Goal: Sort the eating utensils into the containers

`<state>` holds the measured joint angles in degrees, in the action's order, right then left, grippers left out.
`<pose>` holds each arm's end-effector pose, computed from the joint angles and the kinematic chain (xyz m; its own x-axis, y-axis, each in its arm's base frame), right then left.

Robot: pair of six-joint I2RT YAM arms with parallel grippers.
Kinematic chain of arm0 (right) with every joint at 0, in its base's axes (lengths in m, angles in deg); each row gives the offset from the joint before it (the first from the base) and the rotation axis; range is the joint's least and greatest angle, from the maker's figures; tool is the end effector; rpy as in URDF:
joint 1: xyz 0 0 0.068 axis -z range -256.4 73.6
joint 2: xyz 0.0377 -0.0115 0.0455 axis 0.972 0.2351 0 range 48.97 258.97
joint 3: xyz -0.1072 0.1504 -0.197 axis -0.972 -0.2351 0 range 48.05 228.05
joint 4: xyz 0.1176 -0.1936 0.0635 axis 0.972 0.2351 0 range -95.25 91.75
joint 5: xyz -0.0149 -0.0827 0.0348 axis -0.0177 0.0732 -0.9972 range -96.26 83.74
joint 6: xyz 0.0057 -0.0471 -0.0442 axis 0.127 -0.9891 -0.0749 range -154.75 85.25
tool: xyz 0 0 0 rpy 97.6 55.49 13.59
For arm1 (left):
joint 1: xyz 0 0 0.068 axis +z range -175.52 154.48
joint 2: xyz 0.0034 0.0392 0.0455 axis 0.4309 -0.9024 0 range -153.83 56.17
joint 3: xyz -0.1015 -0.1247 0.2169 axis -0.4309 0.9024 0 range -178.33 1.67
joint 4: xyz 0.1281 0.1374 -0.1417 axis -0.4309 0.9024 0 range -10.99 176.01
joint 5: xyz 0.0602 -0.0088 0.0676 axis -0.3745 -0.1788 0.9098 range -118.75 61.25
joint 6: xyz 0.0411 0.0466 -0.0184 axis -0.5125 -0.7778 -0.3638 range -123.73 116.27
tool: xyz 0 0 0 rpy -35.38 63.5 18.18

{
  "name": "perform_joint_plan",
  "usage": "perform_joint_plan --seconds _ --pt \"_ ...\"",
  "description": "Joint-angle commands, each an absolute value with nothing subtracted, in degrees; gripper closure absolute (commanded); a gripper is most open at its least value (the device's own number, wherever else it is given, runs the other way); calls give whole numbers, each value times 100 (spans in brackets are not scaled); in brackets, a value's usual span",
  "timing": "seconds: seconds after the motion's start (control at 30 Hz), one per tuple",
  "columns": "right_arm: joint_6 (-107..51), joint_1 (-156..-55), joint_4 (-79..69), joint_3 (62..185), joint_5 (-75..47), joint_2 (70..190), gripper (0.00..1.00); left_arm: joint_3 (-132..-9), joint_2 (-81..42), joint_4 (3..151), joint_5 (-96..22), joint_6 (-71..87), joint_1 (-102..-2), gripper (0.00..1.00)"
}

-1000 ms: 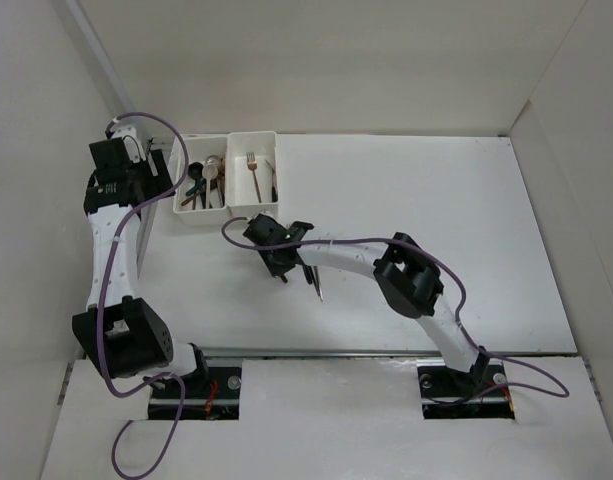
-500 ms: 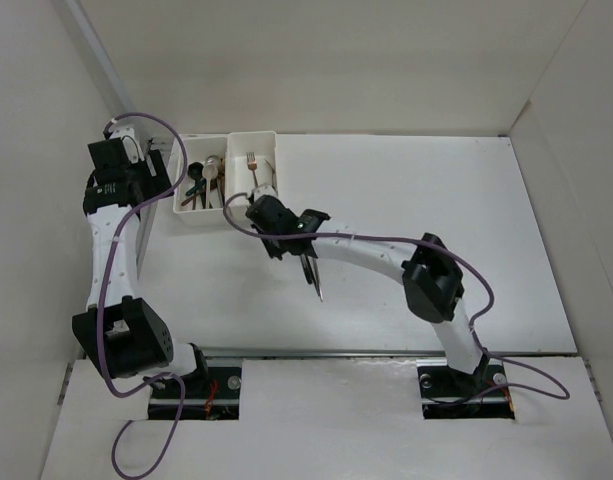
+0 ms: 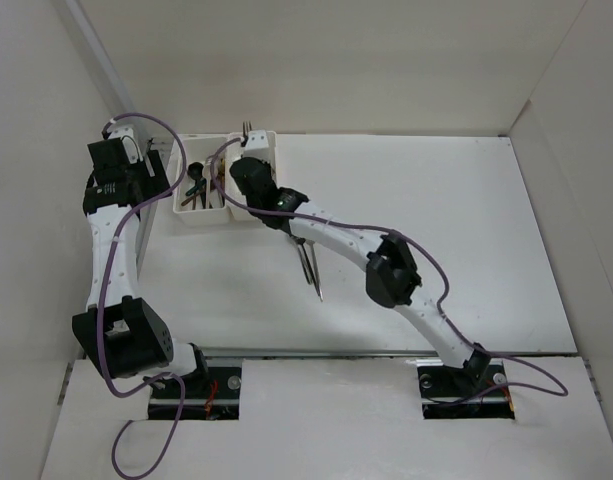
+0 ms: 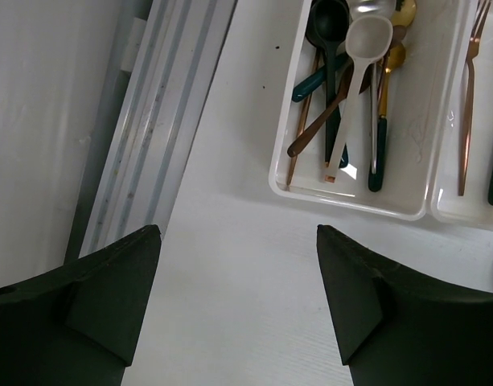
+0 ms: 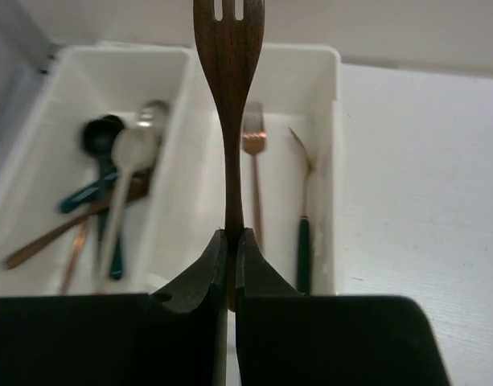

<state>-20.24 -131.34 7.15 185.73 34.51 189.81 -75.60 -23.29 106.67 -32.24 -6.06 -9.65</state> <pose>0.3434 0.4316 0.2962 -0.2139 0.0255 -0.9765 -0.2116 0.9747 0.0718 0.2887 0.0789 0.3600 -0.4873 -0.0964 -0.8679 -0.2026 0.9793 0.0050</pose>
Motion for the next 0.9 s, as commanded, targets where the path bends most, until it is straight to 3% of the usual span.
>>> perform_joint_plan --seconds 0.0,0.07,0.1,0.13,0.23,0.27,0.37,0.47,0.57,0.6,0.73,0.87 --pt "-2112 -12827 222 19146 4014 19600 100 -7611 -2188 10591 -3104 -645 -926 24" --pt "-2165 -12747 222 19568 3708 19838 100 -7611 -2188 10591 -3104 -645 -926 24" --pt "-2165 -12747 222 19570 3594 19900 93 -7611 -2249 10591 -3104 -645 -926 24" --pt "-2165 -12695 222 19518 3471 19900 77 -7611 -2250 10591 -3104 -645 -926 24" --pt "-2113 -12694 441 19149 2794 19585 50 -7664 -2311 10591 -3051 -645 -926 24" --pt "-2112 -12694 520 19148 2549 19514 28 -7664 -2311 10591 -3051 -645 -926 24" --pt "-2112 -12694 986 19026 2459 19102 2 -7664 -2311 10591 -3103 -645 -926 24" --pt "-2051 -12799 1355 18526 2547 18216 1 -7664 -2311 10643 -3104 -645 -874 24" --pt "-1912 -12800 1741 17201 2030 17067 12 -7664 -2311 10643 -3157 -645 -874 24" --pt "-1849 -12800 1899 16849 1819 16827 30 -7664 -2311 10643 -3157 -645 -874 24" --pt "-1138 -12800 2997 15433 1326 16323 59 -7717 -2364 10643 -3209 -645 -874 24" --pt "-461 -12800 3193 14160 1097 16191 59 -7717 -2364 10643 -3323 -645 -874 24"
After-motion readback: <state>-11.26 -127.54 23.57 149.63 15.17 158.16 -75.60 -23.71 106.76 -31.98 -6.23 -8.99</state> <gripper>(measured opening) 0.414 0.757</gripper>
